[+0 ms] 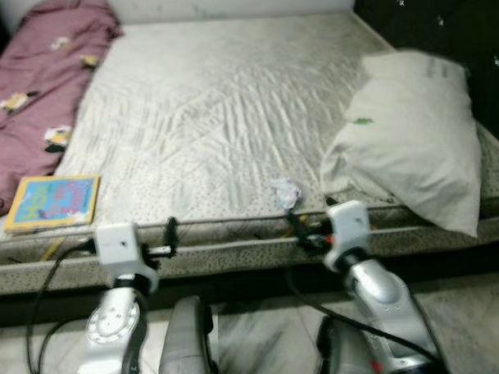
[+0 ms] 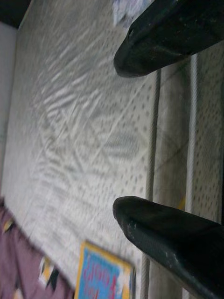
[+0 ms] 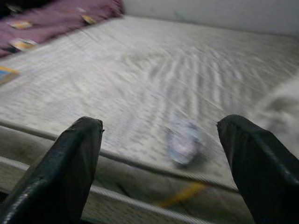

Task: Clean up the room

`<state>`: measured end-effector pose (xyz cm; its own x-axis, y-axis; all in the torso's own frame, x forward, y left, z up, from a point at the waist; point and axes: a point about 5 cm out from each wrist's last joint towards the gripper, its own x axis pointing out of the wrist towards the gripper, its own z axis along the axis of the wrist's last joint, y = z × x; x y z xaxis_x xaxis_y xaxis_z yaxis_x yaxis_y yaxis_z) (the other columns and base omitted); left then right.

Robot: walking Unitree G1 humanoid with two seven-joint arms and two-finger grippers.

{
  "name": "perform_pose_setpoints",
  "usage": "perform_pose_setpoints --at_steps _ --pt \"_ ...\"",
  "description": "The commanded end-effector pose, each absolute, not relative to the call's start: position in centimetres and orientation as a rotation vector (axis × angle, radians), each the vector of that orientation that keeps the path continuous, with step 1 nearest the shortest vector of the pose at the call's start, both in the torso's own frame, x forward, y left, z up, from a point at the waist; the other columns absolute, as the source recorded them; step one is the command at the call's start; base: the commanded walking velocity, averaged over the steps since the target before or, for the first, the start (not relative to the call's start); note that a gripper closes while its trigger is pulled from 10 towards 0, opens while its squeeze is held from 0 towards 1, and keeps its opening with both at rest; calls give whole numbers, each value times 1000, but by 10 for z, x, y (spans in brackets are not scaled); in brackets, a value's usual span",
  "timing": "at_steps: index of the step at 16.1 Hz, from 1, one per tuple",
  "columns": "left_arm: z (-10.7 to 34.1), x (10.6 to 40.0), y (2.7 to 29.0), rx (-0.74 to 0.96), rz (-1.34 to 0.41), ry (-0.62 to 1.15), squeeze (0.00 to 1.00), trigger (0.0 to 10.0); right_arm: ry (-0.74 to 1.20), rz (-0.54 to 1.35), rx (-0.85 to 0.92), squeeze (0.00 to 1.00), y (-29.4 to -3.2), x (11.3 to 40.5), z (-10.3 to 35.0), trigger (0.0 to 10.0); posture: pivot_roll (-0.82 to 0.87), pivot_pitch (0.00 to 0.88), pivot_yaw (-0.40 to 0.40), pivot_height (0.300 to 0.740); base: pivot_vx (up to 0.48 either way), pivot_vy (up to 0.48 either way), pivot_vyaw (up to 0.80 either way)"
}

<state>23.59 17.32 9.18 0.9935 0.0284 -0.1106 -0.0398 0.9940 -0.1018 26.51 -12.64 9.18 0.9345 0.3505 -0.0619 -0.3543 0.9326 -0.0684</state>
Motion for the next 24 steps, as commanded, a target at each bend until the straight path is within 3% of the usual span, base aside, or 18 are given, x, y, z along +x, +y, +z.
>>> perform_pose_setpoints --at_steps 1,12,15,21,24 --pt "95 237 170 -110 21 101 0 10000 48 349 -85 0 -132 266 95 10000 15 57 9 578 0 0 0" --pt "97 235 166 -143 -24 88 0 10000 38 382 -100 0 -130 265 96 10000 18 61 1 578 303 0 0" --pt "96 235 166 -142 -20 99 0 10000 48 386 -95 0 -130 266 95 10000 16 58 1 578 277 0 533" --pt "94 237 170 -133 29 117 0 10000 74 406 -89 0 -130 268 92 10000 24 73 -7 578 0 0 0" --pt "95 236 172 -129 48 125 0 10000 87 437 -110 0 -127 269 92 10000 30 83 -11 578 0 0 775"
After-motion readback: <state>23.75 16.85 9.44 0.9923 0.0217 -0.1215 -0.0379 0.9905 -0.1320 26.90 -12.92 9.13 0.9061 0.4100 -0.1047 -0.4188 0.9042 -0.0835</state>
